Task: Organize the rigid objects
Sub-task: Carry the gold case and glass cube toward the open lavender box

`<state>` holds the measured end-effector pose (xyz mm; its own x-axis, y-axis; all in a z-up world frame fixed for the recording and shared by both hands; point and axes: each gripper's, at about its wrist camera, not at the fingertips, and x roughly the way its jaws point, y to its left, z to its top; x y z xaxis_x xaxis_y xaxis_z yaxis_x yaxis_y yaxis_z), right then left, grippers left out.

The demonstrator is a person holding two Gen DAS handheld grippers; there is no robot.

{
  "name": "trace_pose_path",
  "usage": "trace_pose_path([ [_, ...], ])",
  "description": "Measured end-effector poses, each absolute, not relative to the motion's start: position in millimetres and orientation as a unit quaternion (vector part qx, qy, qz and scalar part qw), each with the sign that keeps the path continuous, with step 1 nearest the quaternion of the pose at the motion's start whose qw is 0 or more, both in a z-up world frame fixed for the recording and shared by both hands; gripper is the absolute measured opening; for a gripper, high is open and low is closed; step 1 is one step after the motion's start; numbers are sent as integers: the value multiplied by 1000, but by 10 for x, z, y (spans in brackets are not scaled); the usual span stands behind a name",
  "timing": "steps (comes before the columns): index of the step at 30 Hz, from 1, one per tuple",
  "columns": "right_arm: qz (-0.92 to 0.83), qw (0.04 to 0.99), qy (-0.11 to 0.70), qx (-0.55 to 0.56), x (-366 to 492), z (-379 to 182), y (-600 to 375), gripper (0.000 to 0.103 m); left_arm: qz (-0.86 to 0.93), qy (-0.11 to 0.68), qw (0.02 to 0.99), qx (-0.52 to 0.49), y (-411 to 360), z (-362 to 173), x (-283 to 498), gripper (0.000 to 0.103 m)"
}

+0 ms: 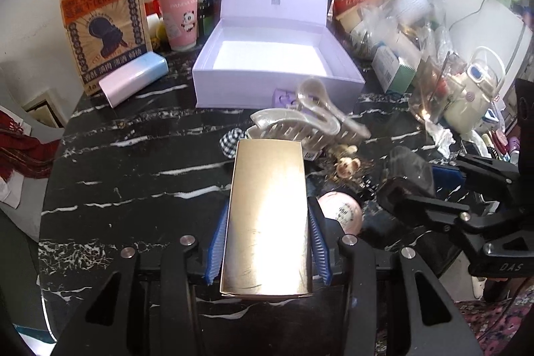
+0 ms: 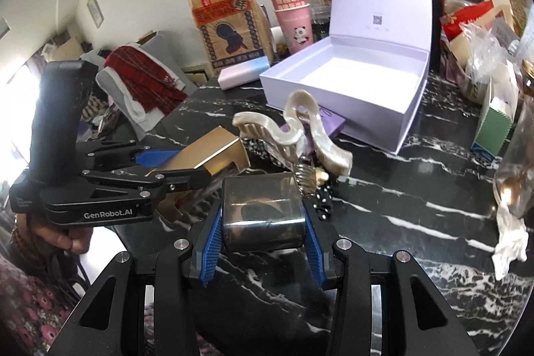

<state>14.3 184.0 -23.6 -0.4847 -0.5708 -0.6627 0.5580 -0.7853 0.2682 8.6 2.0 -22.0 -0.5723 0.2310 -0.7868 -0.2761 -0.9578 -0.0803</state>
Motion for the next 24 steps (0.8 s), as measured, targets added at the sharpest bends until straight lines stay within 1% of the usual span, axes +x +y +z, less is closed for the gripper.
trace_pose_path([
  [10,-867,330,-6,374,52,-105,1902,43,899,24,149,-412,92,33,-5,44],
  [24,-868,321,8,379,-342,-14,1900,43,885,21,176,-431,185,12,-444,44],
])
